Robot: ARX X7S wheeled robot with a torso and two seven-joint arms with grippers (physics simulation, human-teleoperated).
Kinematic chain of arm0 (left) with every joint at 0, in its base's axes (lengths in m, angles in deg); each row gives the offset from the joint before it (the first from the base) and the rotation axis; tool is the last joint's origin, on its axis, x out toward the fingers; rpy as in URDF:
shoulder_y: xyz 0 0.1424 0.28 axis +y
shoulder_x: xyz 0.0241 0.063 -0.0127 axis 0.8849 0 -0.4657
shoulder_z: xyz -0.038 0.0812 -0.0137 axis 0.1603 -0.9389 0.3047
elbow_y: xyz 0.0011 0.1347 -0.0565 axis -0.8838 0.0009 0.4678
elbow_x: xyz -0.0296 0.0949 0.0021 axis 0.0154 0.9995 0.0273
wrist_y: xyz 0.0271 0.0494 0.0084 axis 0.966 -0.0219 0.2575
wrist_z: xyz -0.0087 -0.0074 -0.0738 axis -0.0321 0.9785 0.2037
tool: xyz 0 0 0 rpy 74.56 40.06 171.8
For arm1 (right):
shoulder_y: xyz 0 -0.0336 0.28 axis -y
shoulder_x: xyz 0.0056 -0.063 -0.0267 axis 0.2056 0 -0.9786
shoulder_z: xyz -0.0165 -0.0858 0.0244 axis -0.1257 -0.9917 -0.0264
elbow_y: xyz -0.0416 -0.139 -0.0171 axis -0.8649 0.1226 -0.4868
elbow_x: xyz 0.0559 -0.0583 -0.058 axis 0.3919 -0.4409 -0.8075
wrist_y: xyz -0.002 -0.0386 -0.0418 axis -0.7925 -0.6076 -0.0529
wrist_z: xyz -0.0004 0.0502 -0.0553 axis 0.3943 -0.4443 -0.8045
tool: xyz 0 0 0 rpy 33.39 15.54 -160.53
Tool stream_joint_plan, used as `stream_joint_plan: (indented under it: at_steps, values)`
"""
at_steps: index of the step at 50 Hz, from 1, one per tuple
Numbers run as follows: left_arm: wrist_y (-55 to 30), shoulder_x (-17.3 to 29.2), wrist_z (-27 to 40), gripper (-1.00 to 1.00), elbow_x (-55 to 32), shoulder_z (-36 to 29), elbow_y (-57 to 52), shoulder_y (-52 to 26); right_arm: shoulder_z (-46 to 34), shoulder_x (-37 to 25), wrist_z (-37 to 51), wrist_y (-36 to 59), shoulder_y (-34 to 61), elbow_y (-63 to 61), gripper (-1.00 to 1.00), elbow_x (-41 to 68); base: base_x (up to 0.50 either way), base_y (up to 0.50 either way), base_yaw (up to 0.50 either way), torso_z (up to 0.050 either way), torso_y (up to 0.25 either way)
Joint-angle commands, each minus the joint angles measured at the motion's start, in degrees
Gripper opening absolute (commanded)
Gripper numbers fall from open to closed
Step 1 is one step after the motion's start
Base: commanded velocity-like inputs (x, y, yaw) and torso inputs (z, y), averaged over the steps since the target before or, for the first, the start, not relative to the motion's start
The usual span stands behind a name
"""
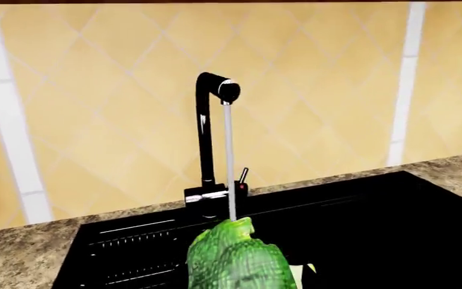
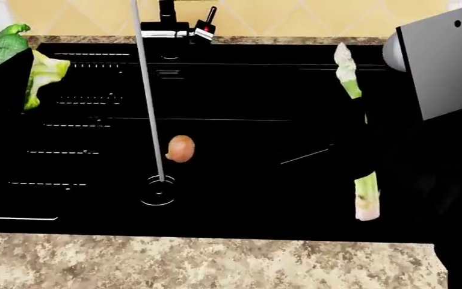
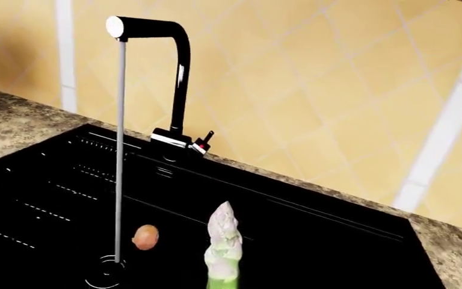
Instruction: Pick the broccolis and asparaguss from the sink and place them in one bowl. Place the onion in the other bowl. Then turn off the sink faucet.
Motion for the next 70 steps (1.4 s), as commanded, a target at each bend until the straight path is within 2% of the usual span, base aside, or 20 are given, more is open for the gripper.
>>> stream_joint_plan:
  at_steps: [1,18,70]
  values:
    - [0.2,-0.8,-0.3,-1.00,-0.6,0.3,0.1,-0.6,0.9,-0.7,1.9,0.3,0.8,-0.4,-1.00,1.6,-0.46,-0.41,0.00,0.000,0.000]
    - [0.4,-1.5,-0.1,-1.00,-0.5,0.2,0.4,-0.8,1.1,-2.9,0.8,-0.3,0.9,-1.2,-1.00,-0.1,-0.45,-0.42,0.00,0.000,0.000]
    - [0.8,-2.7,0.3,-1.00,0.2,-0.7,0.3,-0.7,2.6,-5.4,1.9,-4.1,-4.8,-3.7,-1.00,-0.6,0.00,-0.50,0.00,0.000,0.000]
